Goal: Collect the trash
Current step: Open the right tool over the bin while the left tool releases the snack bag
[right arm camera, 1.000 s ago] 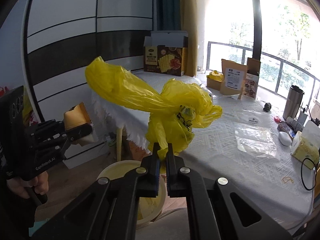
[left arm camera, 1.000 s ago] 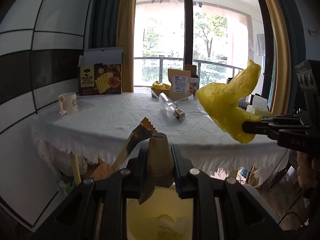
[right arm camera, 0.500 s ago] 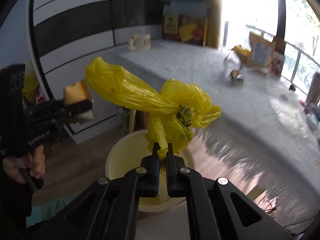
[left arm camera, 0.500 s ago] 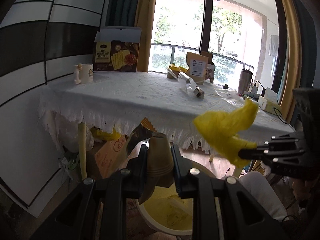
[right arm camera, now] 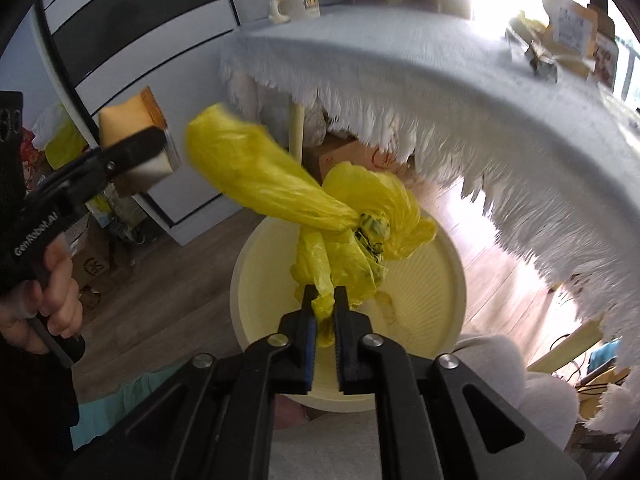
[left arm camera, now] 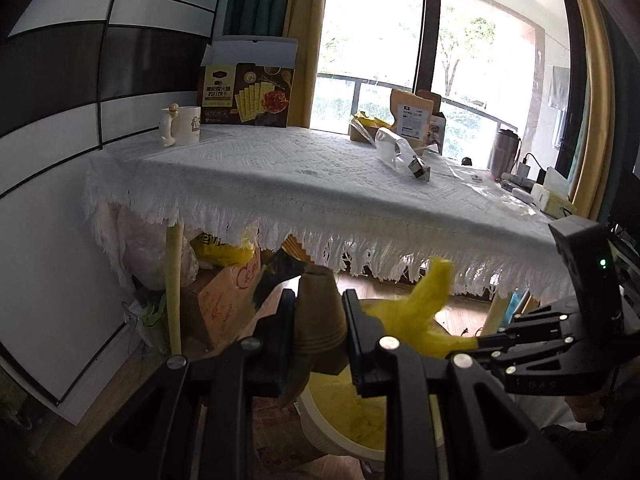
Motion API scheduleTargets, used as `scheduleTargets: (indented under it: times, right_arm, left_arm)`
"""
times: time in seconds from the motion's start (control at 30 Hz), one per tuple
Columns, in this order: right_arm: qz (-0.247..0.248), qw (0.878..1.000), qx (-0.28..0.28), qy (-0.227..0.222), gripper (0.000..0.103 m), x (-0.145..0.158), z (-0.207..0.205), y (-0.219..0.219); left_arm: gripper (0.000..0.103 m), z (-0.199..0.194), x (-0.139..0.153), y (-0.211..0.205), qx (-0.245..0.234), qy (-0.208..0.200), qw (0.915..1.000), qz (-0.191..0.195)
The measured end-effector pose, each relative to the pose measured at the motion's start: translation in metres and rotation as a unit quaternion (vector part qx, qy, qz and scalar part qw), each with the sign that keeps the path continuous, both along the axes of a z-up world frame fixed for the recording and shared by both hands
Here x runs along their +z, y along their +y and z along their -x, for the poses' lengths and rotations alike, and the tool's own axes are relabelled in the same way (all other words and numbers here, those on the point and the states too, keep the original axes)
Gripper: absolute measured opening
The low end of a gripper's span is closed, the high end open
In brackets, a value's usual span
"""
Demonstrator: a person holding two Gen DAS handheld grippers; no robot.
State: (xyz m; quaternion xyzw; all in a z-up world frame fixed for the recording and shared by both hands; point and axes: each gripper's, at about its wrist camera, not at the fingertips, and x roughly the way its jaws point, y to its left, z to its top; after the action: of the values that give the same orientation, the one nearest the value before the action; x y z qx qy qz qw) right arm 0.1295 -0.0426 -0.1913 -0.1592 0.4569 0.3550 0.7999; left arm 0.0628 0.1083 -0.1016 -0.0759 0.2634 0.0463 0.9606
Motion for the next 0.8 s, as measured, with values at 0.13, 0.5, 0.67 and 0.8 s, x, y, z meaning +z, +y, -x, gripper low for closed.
scheduleTargets:
  times: [0.13,0.5,0.67,0.8]
  right_arm:
    - [-0.004,1.000,-0.003,0.012,0.034,-0.007,-0.002,0.000]
    - [-0.021,0.999,-0.027,0.009,0.034,0.000,-0.014,-0.025]
    - [-0.033,0.998,-0.044,0.002,0.034,0.010,-0.019,-0.046]
    - [-0.041,0.997,-0.060,-0.001,0.034,0.016,-0.022,-0.064]
  left_arm:
    - [0.022,-0.005,-0.002,-0.001,-0.002,0.007,1.0000,-0.002]
    - [0.022,-0.026,-0.016,-0.024,-0.024,0.038,0.9990,-0.004]
    - [0.022,-0.041,-0.028,-0.042,-0.039,0.061,0.9973,-0.001]
    - [0.023,-0.056,-0.041,-0.057,-0.052,0.089,0.9946,0.005]
